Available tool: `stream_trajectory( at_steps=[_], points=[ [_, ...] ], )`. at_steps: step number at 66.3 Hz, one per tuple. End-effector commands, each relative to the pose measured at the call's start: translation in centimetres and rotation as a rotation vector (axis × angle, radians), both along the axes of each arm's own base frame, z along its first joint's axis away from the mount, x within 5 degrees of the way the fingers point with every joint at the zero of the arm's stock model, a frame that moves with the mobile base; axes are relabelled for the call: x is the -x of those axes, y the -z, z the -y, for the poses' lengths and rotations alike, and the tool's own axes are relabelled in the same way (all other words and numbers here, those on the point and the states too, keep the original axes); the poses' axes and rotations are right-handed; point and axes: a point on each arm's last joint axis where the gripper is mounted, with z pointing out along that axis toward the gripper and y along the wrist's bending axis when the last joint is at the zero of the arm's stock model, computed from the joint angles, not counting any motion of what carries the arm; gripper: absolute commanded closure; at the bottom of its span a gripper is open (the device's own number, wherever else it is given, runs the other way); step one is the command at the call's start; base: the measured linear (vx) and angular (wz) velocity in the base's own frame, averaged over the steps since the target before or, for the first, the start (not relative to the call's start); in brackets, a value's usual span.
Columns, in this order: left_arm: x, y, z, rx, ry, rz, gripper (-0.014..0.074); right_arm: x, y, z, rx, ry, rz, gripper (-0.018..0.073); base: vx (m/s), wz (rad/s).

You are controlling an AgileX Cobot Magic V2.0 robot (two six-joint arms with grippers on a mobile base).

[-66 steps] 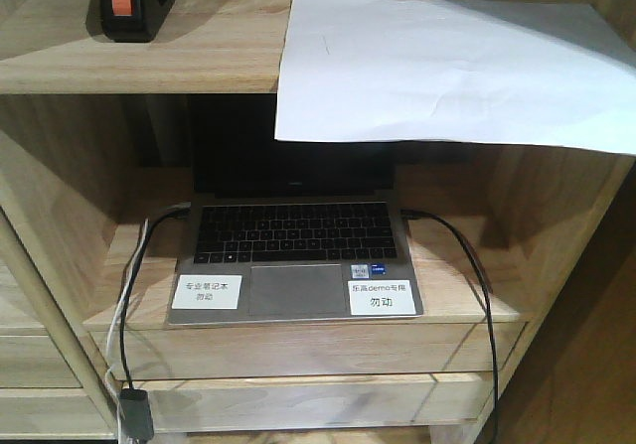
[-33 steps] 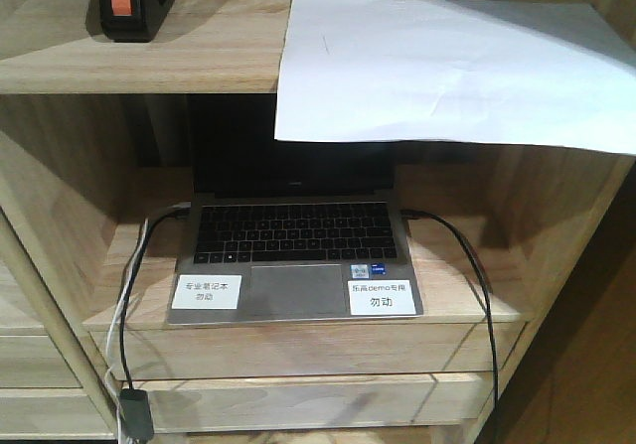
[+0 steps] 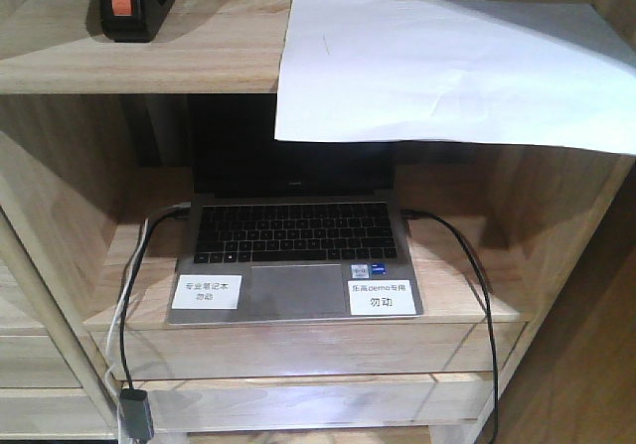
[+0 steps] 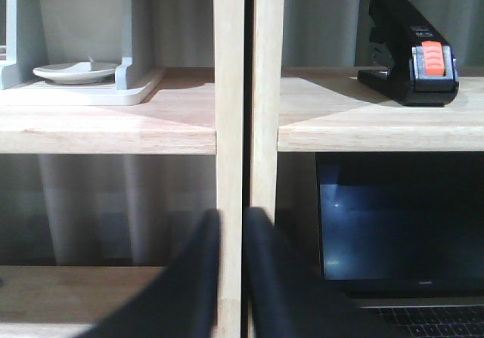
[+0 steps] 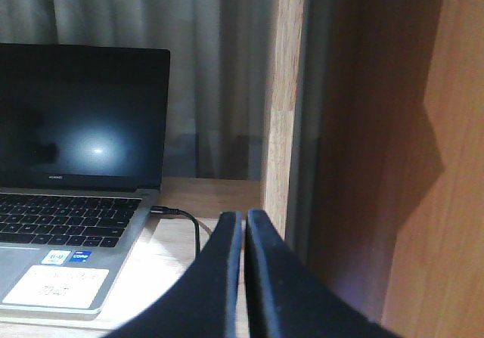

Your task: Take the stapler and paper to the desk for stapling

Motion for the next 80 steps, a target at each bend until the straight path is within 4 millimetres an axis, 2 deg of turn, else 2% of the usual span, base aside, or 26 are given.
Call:
stream_trajectory(
  at_steps=[1,7,16,30,38,55,64,71,80],
  points=[
    [0.0,-1.8,0.0,0.002,0.003,0.105,0.03,0.1,-0.6,0.0,0.002,-0.001,0.086,0.0568,0.0,0.0],
    [0.0,-1.9,0.0,0.001,0.003,0.116,0.0184,0.1,-0.6,0.0,0.002,-0.001,0.086,0.0568,0.0,0.0],
    [0.0,-1.9,0.0,0.001,0.003,0.119,0.0092,0.1,-0.6,0.0,0.002,-0.001,0.086,0.0568,0.0,0.0],
    [0.0,-1.9,0.1,0.025,0.015,0.117,0.0091,0.1,-0.6,0.0,0.002,-0.001,0.086,0.0568,0.0,0.0],
    [0.0,-1.9,0.7,0.048,0.09,0.118,0.0094,0.1,-0.6,0.0,0.002,-0.001,0.086,0.0568,0.0,0.0],
    [0.1,-2.3,2.4,-0.105,0.299,0.165,0.0094,0.1,-0.6,0.0,0.002,-0.001,0.086,0.0568,0.0,0.0],
    [-1.6,-3.3,3.6,-0.105,0.373,0.144,0.0094,0.1,-0.6,0.0,0.002,-0.001,0.086,0.0568,0.0,0.0],
    [-3.5,-5.3,4.9,-0.108,0.417,0.117,0.0094,0.1,-0.6,0.0,0.002,-0.001,0.086,0.0568,0.0,0.0],
    [-6.8,-8.1,6.5,-0.112,0.436,0.079,0.0094,0.1,-0.6,0.0,0.002,-0.001,0.086,0.0568,0.0,0.0]
  ],
)
